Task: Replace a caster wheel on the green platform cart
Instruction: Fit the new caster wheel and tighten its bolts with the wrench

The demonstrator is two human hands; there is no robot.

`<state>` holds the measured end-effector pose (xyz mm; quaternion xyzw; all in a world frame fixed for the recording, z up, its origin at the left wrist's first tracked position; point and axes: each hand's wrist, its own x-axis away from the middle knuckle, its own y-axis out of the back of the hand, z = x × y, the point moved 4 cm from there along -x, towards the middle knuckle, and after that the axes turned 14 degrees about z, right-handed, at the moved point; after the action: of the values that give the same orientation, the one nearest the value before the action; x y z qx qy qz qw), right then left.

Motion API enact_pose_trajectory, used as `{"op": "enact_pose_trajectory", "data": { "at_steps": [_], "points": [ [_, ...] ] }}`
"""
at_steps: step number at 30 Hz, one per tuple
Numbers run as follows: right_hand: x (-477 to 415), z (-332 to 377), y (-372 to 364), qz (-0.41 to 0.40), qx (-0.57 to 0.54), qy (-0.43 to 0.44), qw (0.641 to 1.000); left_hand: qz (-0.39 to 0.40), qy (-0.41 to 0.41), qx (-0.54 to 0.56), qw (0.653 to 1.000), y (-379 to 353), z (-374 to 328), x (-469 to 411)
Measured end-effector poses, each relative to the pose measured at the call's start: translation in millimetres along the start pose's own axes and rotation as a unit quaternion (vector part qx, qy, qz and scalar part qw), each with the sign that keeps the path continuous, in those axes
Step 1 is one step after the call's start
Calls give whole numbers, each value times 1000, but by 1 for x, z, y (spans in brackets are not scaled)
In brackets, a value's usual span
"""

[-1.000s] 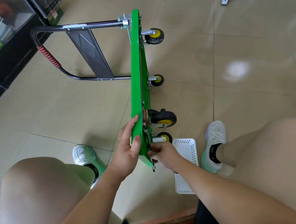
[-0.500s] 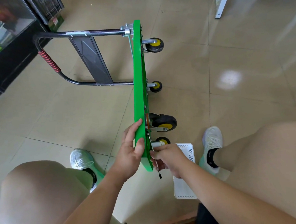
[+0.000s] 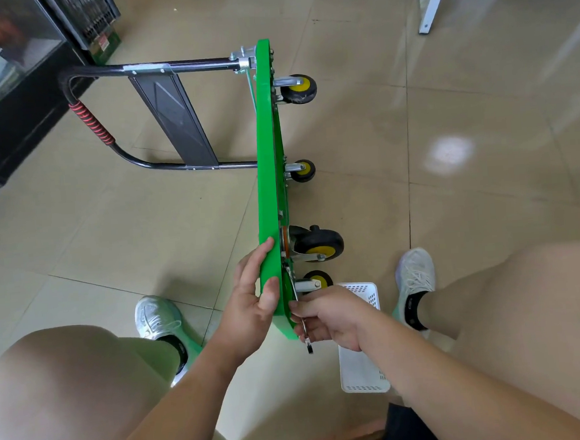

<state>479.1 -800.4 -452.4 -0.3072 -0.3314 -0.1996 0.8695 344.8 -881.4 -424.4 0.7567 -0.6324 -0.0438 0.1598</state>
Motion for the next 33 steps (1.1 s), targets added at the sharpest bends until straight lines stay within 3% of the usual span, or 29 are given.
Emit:
{"op": "enact_pose_trajectory", "data": {
  "at_steps": [3,6,10,21,27,33],
  "points": [
    [2,-11,5,-24,-10,5,1000,3,5,9,1000,0,-1,-1],
    [3,-25,9,-50,39,-14,998,5,7,17,1000,-1,-2,1],
    [-6,-31,14,-77,109,31,991,2,9,15,1000,-1,-3,0],
    [-43,-27,30,-80,111,108,985,-4,19,16,1000,-3,-4,1],
    [-54,-33,38,-109,178,114,971,-13,24,19,999,-3,-2,3],
    [-58,-32,28,-66,136,111,982,-15,28,15,999,-3,-4,2]
  ]
}}
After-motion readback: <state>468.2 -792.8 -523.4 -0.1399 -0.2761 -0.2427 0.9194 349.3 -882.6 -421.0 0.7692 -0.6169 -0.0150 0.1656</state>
